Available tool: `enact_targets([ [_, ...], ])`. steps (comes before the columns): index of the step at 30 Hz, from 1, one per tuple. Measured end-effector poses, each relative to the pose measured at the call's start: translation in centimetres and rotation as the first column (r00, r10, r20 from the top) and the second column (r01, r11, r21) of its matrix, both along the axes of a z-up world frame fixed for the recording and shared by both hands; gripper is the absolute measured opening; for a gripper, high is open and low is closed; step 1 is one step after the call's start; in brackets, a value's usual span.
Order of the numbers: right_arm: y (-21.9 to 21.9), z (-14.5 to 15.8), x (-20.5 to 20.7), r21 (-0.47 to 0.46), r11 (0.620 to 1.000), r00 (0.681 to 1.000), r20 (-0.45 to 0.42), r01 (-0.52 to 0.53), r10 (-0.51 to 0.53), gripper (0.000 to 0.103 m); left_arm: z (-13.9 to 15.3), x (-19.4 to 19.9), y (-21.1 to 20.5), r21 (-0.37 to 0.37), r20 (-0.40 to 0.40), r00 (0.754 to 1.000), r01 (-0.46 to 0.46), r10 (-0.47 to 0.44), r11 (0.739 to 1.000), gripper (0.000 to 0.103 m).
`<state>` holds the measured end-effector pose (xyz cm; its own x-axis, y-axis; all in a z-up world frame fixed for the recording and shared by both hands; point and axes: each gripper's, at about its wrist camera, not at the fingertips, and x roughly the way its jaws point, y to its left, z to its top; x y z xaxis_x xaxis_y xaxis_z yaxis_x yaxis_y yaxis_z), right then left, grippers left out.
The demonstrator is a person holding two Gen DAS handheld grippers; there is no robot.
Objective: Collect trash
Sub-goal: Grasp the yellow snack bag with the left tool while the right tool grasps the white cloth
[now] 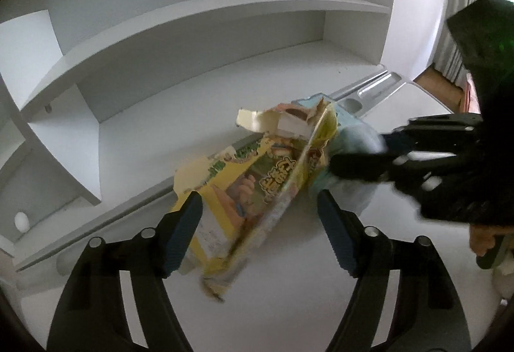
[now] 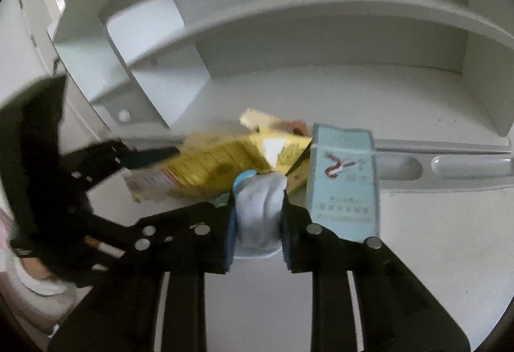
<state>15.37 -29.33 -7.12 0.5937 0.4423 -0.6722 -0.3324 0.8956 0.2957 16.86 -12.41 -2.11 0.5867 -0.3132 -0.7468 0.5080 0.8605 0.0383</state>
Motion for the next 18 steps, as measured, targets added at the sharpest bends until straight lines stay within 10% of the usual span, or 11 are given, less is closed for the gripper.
enact_targets([
  [8, -5.2, 2.5, -1.0, 0.053, 0.992, 0.990, 0.078, 0.117, -0.121, 0.023, 0.1, 0.6, -2.7, 0.104, 0.034, 0.998, 0.055, -0.059, 0.993, 0.063],
  [16, -6.1, 3.1, -1.4, 0.073, 0.992, 0.989, 0.093, 0.106, -0.113, 0.023, -1.7, 0.3, -4.6, 0.149, 0.030, 0.996, 0.075, -0.080, 0.986, 0.008],
  [18, -5.8, 2.9, -1.4, 0.069, 0.993, 0.991, 0.089, 0.098, -0.104, 0.023, -1.6, 0.3, -4.4, 0.142, 0.043, 0.996, 0.070, -0.077, 0.987, 0.007],
])
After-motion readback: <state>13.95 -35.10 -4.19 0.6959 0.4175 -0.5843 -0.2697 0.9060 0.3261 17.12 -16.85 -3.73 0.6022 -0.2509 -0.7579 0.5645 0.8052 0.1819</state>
